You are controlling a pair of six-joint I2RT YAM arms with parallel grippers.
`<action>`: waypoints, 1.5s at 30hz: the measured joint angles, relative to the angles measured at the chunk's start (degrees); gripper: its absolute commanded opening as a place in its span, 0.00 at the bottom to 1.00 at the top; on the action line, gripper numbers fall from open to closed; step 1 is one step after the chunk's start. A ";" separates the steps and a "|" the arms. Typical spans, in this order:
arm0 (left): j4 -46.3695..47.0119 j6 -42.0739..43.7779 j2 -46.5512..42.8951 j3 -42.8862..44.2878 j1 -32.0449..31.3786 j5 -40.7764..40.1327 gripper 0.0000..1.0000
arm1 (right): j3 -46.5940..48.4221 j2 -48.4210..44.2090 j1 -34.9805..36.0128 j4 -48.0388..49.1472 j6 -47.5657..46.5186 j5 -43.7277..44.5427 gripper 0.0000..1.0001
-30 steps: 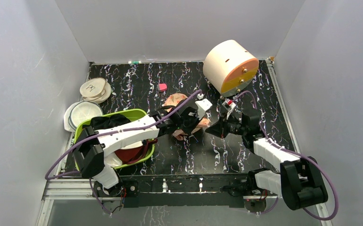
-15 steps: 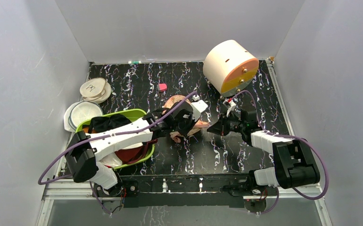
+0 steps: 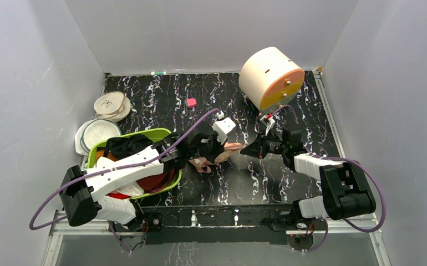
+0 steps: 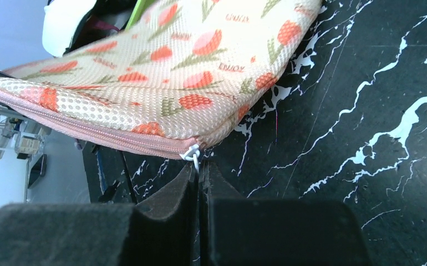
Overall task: Unzip the laundry bag and remove the bra
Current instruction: Unzip the laundry bag at the center of the board.
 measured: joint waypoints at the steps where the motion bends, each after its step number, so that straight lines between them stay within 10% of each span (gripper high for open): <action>1: 0.42 0.02 -0.11 0.00 0.02 0.15 0.00 | 0.00 -0.02 0.00 0.72 0.37 -0.22 0.00; 12: 1.44 -0.74 7.19 4.28 0.09 -1.25 0.03 | -0.37 -8.04 -1.46 -4.17 -0.04 11.61 0.58; 20: 2.64 -0.72 15.08 6.23 0.09 -1.40 0.61 | -0.02 -21.31 -3.02 -12.68 -0.48 24.70 0.98; 27: 2.58 -0.20 12.83 6.40 0.68 -3.23 0.97 | 4.11 -26.64 -3.85 -19.71 3.10 36.46 0.98; 38: 7.32 -0.63 -5.25 5.22 13.00 -16.48 0.98 | 9.31 -20.81 -1.01 -25.86 -1.01 32.37 0.97; 45: 14.16 -4.20 -14.73 -4.79 26.91 -31.58 0.98 | 17.07 -16.02 21.33 -30.47 -6.99 43.41 0.94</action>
